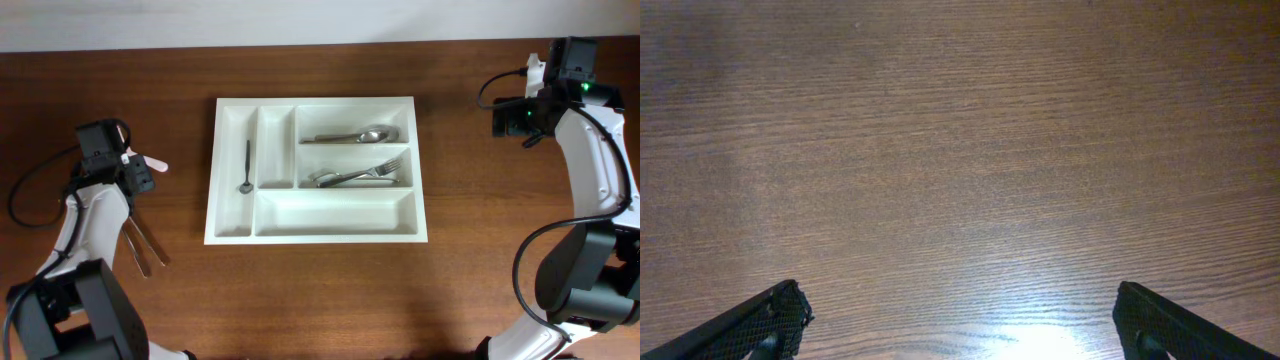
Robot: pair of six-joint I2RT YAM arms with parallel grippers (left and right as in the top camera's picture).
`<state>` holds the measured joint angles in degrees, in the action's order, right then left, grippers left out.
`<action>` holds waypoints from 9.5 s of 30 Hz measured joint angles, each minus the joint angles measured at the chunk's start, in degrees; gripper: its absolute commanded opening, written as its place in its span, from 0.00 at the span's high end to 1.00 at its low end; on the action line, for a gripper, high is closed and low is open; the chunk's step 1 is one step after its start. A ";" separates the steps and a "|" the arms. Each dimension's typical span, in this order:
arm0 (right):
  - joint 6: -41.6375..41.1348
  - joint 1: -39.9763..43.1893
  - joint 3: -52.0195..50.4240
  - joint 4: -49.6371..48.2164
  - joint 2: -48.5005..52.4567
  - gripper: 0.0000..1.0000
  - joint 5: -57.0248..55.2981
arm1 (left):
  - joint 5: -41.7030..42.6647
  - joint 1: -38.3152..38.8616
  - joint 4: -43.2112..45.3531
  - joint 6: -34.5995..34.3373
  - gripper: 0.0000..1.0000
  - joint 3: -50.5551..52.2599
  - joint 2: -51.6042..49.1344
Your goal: Pack container
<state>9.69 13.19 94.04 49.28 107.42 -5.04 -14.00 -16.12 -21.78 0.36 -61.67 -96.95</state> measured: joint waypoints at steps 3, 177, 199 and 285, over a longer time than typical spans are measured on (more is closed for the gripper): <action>-0.02 0.00 0.00 0.00 0.00 0.01 0.00 | -0.68 1.33 0.72 5.03 0.44 0.00 -2.82; 0.02 0.00 0.00 0.00 0.00 0.01 0.00 | 9.14 0.59 -22.23 -63.45 0.00 -28.26 -25.05; 0.00 0.00 0.00 0.00 0.00 0.01 -0.02 | 7.50 -0.15 -35.78 -59.89 0.01 -35.74 -31.47; 0.00 0.00 0.00 0.00 0.00 0.01 0.00 | 20.02 -1.64 -19.30 -47.98 0.00 -40.24 -25.66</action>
<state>9.69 13.19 94.04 49.28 107.42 -5.04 6.02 -17.76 -41.08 -47.62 -101.91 -122.61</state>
